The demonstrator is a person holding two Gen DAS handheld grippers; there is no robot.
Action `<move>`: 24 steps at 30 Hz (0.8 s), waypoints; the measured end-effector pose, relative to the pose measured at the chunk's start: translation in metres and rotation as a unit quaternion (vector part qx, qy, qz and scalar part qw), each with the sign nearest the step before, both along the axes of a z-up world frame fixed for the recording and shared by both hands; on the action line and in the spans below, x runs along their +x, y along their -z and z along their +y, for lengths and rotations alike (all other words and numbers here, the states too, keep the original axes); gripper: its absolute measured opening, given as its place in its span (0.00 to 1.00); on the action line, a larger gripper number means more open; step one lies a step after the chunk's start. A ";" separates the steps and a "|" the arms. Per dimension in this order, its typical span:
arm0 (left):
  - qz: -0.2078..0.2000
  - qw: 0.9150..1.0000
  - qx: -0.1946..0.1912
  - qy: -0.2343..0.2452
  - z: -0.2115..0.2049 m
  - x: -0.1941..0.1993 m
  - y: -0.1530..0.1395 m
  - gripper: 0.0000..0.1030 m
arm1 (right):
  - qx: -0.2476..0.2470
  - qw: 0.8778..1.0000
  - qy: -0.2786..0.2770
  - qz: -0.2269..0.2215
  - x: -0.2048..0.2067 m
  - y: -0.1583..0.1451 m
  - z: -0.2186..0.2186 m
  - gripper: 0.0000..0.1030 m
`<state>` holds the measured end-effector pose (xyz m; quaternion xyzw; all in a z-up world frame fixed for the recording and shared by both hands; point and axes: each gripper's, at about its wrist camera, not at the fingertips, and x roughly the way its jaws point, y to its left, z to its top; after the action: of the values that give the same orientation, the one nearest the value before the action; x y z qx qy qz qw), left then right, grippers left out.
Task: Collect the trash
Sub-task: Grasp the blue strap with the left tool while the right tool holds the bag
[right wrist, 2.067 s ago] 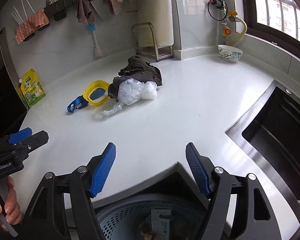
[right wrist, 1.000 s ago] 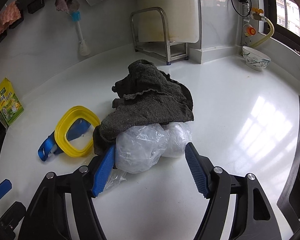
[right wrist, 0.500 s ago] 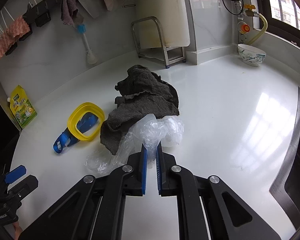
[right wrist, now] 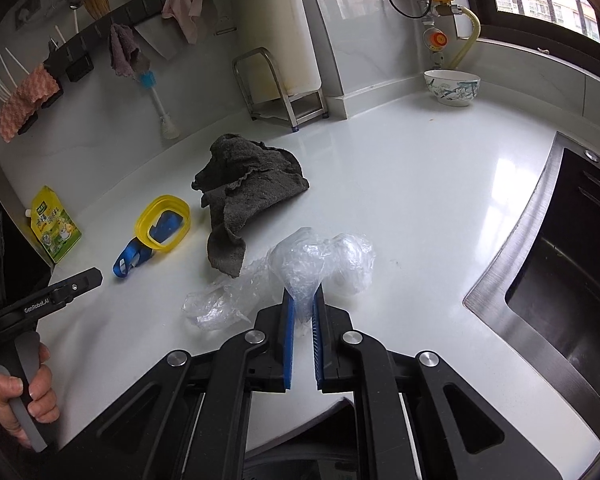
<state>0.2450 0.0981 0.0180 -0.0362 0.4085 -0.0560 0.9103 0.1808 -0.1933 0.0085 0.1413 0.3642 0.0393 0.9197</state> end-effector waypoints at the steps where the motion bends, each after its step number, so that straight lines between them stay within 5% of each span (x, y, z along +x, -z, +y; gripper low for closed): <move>1: 0.001 1.000 0.005 0.001 0.000 0.005 0.001 0.87 | 0.002 1.000 -0.001 -0.001 -0.001 0.000 0.000 0.08; 11: 0.035 0.999 0.025 0.017 -0.015 0.057 0.021 0.83 | 0.022 1.000 -0.005 -0.001 -0.010 0.001 -0.003 0.08; 16: 0.041 0.998 0.046 0.022 -0.020 0.063 0.031 0.56 | 0.030 1.000 -0.006 -0.005 -0.012 -0.001 -0.005 0.08; 18: 0.037 0.998 0.046 0.027 -0.021 0.062 0.029 0.28 | 0.032 0.999 -0.006 -0.005 -0.013 0.000 -0.004 0.08; 20: 0.033 0.998 0.038 0.026 -0.020 0.059 0.026 0.16 | 0.035 0.999 -0.007 -0.005 -0.014 0.000 -0.002 0.08; 24: 0.012 0.999 0.032 0.015 -0.014 0.047 0.012 0.08 | 0.028 1.000 -0.011 -0.008 -0.019 -0.002 0.002 0.08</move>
<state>0.2917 0.0841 0.0061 -0.0020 0.4217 -0.0565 0.9050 0.1621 -0.1911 0.0103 0.1628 0.3568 0.0611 0.9179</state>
